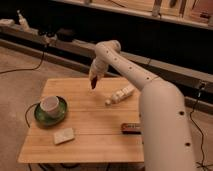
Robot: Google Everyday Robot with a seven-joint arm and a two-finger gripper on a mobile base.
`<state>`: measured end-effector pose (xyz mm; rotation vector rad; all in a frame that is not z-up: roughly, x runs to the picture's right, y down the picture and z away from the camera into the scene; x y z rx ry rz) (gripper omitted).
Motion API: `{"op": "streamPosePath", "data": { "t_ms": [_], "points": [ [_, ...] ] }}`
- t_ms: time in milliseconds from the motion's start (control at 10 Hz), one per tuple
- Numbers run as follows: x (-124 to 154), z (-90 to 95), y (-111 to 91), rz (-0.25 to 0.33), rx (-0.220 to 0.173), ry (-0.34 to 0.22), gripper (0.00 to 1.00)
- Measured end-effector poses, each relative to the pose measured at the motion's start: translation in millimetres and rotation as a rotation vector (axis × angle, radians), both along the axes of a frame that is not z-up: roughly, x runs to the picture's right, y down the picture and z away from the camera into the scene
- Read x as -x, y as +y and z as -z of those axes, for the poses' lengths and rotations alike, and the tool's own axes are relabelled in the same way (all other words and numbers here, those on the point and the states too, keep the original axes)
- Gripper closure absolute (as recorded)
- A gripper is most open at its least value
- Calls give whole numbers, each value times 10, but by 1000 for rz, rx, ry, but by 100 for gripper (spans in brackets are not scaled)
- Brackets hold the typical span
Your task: Place the pepper on the white sponge
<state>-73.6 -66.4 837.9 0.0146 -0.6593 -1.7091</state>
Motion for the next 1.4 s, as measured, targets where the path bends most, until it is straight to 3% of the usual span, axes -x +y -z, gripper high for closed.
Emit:
{"op": "streamPosePath", "data": {
  "t_ms": [300,500,600,800,1000,1200,1400],
  "points": [
    [352,830,130,119,-108,-97,100],
    [459,1084,225,169,-142,-124,100],
    [658,1178,363,220,-140,-156,100],
    [1191,1390,827,347,-101,-259,100],
    [1529,1548,1178,455,-69,-327,100],
    [1637,1555,1379,517,-38,-331,100],
    [1570,1426,1658,572,42,-287,100]
  ]
}}
